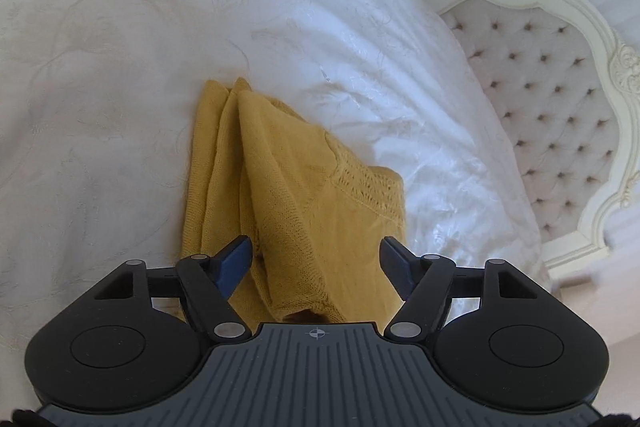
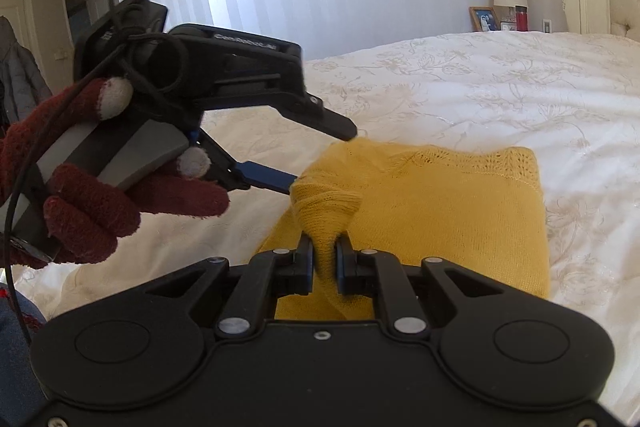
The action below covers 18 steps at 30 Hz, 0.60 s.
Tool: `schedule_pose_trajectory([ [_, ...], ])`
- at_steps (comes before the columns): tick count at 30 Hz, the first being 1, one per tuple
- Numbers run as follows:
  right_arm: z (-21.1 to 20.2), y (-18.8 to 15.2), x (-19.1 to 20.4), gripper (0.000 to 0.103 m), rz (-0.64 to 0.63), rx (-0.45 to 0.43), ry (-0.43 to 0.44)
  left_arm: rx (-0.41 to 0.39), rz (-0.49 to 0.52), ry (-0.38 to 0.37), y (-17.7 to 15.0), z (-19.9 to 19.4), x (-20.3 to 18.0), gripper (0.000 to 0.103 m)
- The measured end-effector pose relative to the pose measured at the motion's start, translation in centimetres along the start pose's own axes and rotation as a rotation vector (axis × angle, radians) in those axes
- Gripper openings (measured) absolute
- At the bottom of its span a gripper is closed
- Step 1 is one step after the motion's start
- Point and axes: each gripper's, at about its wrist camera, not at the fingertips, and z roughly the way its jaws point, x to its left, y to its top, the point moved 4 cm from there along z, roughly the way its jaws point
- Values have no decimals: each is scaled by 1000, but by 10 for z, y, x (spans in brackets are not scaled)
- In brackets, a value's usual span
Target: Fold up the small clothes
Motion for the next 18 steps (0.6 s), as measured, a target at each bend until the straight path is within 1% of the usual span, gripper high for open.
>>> schedule_pose_trajectory([
  [3, -1, 2, -2, 19, 3, -8, 0, 23, 6, 16, 1, 14, -4, 69],
  [6, -2, 0, -2, 19, -6, -5, 3, 38, -11, 34, 6, 26, -2, 69],
  [8, -3, -1, -1, 19, -13, -3, 4, 22, -34, 25, 10, 31, 2, 69],
  [10, -3, -2, 1, 19, -25, -2, 3, -29, -61, 16, 16, 33, 6, 67],
  [11, -2, -2, 3, 19, -30, 0, 3, -46, -81, 27, 19, 33, 10, 63],
  [12, -1, -2, 4, 19, -36, 2, 2, -46, -86, 34, 22, 34, 12, 42],
  [14, 1, -4, 7, 19, -45, 9, 1, -21, -45, 55, 27, 36, 11, 8],
  [15, 2, -5, 9, 19, -47, 12, 0, -16, -10, 56, 29, 34, 8, 8],
  [18, -1, -6, 14, 19, -59, -11, -17, -43, 189, 43, 35, 15, -14, 8],
])
